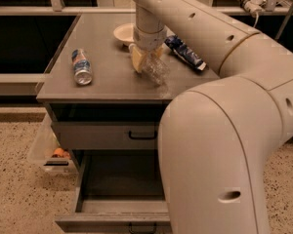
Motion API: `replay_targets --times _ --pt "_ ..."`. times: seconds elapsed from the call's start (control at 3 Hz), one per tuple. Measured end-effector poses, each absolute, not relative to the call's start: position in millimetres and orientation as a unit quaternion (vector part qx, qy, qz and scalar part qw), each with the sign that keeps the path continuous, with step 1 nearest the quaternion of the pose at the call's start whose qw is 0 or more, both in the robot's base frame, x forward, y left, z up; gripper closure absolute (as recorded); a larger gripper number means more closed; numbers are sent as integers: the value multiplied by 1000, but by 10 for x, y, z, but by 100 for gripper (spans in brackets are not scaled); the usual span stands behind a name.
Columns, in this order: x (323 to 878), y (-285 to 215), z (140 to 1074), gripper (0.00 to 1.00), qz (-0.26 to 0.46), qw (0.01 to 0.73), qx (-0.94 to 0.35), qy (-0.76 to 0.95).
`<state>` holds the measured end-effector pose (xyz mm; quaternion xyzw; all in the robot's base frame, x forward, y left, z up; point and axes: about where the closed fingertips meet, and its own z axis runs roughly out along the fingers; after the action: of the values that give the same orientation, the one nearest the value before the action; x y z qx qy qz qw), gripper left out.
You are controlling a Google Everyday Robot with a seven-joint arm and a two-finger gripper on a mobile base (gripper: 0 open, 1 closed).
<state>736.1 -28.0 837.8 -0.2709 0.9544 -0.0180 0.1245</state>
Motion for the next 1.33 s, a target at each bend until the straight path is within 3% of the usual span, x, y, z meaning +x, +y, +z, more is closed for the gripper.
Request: replay_targets --times 0.67,1.33 --pt "7346 -268 8379 100 -11 123 -284 951" --pt "6738 -555 8688 100 83 115 -335 931"
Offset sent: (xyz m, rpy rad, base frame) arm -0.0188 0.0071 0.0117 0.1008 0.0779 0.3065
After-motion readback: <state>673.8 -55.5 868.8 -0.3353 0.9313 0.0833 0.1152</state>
